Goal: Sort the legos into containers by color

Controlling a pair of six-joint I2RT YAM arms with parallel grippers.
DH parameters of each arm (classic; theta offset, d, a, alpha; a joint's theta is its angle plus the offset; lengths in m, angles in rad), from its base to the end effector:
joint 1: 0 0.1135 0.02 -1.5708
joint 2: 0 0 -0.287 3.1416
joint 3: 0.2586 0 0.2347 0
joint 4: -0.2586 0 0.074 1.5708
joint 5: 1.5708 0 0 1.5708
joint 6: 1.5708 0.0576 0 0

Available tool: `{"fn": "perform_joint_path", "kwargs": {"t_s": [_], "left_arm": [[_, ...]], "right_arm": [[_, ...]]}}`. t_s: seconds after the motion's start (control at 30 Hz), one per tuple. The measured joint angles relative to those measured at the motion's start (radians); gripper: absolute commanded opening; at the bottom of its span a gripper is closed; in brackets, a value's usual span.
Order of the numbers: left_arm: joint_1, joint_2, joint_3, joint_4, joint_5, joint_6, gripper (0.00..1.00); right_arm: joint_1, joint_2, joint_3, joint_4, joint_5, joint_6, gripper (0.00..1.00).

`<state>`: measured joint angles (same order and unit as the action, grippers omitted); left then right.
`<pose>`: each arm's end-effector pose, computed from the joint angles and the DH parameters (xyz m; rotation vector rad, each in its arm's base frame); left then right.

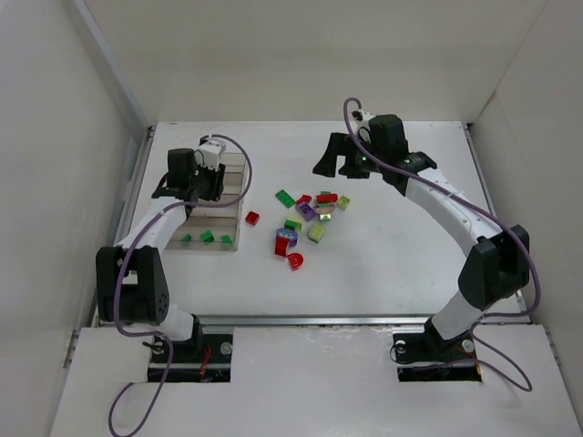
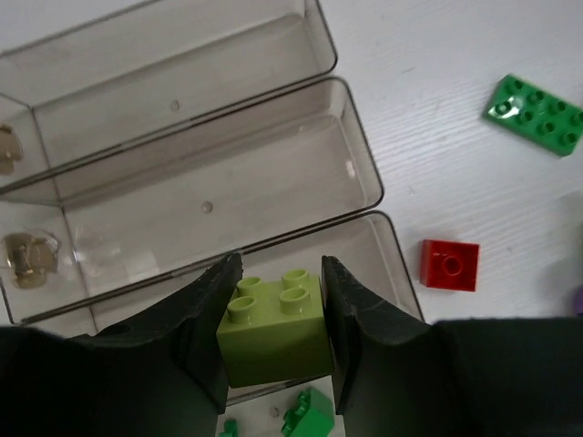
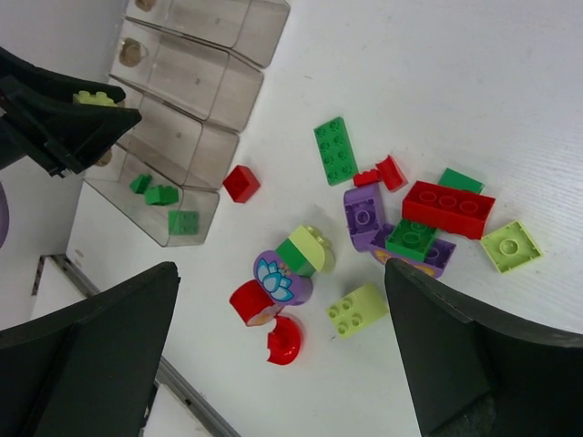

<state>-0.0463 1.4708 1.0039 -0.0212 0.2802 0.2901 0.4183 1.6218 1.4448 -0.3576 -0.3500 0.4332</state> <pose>0.3341 -0.0314 0.2899 0.5105 1.9761 -0.1360 0.3381 0.1719 0.3540 -0.2037 2.1844 0.8654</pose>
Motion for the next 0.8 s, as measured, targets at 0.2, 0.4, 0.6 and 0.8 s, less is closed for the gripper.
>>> {"fn": "perform_joint_path", "kwargs": {"t_s": [0.2, 0.4, 0.6, 0.8], "left_arm": [[0.013, 0.068, -0.013, -0.016, -0.044, 0.023, 0.17], [0.023, 0.098, -0.013, -0.016, -0.054, 0.029, 0.46], [0.023, 0.102, -0.013, -0.056, -0.042, 0.047, 0.62], [0.023, 0.102, 0.006, -0.092, -0.037, 0.047, 0.65]], "right_arm": [[-0.008, 0.024, 0.009, -0.047, 0.011, -0.027, 1.0], [-0.021, 0.024, 0.013, -0.062, 0.02, -0.046, 1.0], [-0.038, 0.024, 0.013, -0.073, 0.029, -0.062, 1.0], [-0.062, 0.024, 0.013, -0.082, 0.029, -0.068, 1.0]]}}
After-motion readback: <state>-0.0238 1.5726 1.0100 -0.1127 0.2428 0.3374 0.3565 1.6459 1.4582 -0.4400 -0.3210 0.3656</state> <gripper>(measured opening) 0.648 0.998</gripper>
